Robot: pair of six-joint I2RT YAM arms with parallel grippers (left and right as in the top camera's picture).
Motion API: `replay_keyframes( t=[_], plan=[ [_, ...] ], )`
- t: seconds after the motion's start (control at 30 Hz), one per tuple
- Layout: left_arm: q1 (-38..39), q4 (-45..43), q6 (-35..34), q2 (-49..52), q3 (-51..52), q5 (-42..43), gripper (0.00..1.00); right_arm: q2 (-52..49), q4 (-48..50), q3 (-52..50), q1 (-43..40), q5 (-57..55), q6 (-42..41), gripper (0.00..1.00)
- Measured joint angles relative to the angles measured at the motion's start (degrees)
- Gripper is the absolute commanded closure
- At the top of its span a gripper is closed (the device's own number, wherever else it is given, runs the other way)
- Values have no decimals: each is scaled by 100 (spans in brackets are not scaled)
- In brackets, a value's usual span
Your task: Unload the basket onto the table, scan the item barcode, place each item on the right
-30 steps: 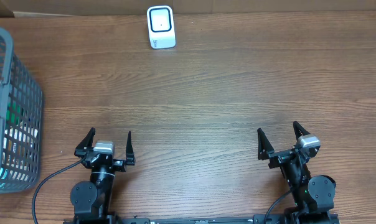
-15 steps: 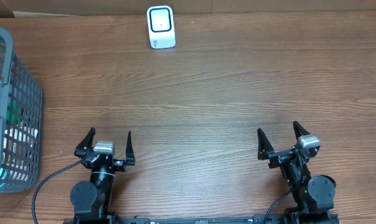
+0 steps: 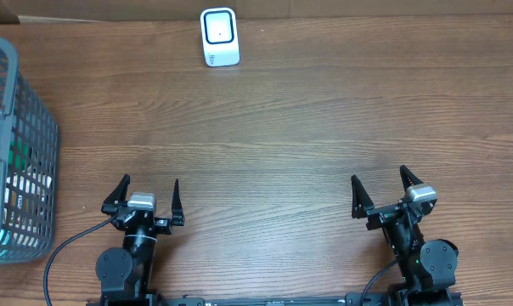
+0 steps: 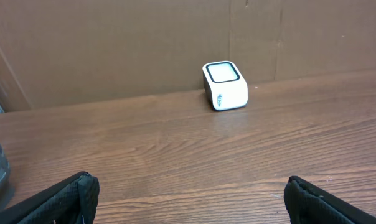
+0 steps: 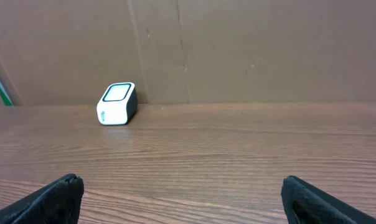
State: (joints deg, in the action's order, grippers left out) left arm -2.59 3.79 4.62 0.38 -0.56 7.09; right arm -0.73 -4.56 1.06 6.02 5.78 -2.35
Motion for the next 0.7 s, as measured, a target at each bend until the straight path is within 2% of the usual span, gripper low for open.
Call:
replay_keyframes(
  t=[0.43,0.7],
  plan=[
    [0,42,0,0,-37,0,0,0,0,0,0,0,0,0],
    [0,238,-2,603,-776,24,0,0,2,0,0,0,0,0]
  ],
)
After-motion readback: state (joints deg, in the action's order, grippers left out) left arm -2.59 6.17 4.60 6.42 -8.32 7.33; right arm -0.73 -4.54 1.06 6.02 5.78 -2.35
